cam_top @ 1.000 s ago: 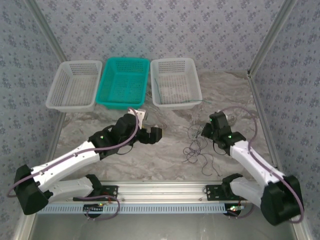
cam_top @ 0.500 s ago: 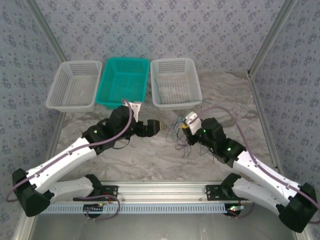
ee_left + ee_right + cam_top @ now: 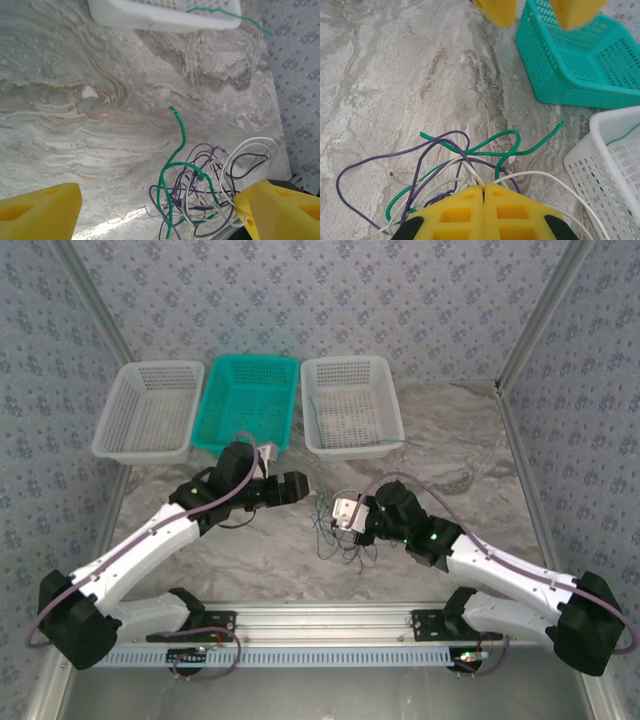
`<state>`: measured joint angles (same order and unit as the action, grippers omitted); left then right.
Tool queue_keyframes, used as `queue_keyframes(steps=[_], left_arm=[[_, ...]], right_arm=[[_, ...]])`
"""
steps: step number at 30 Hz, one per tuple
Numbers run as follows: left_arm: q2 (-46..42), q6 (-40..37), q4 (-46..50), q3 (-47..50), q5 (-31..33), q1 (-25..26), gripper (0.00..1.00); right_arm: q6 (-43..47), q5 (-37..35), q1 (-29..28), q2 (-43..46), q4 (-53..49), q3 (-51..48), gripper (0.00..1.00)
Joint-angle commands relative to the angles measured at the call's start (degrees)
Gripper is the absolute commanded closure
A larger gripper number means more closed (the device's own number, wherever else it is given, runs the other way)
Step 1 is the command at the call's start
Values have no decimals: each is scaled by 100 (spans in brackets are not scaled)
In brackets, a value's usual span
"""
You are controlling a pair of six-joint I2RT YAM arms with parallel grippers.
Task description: Untangle the cables
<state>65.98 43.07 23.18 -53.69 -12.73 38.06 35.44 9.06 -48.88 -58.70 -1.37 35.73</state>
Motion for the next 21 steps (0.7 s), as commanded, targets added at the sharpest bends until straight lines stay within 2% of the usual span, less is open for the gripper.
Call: queue_keyframes(steps=[1, 6, 8, 12, 17, 21], left_arm=[[311, 341, -634, 67, -412, -93, 13], [992, 955, -1401, 70, -612, -97, 9], [1276, 1163, -1693, 58, -735, -90, 14], [1677, 1392, -2044, 43, -856, -63, 36], [1926, 1362, -1938, 12, -834, 17, 57], [1936, 1379, -1794, 99, -672, 21, 87]], right_arm=[[298, 202, -97, -79, 214, 119, 100], [279, 188, -152, -150, 171, 180, 100], [260, 175, -172, -143, 168, 157, 100], [239, 120, -195, -120, 213, 110, 100], [244, 8, -199, -140, 283, 53, 100], [152, -72, -195, -146, 459, -34, 100]])
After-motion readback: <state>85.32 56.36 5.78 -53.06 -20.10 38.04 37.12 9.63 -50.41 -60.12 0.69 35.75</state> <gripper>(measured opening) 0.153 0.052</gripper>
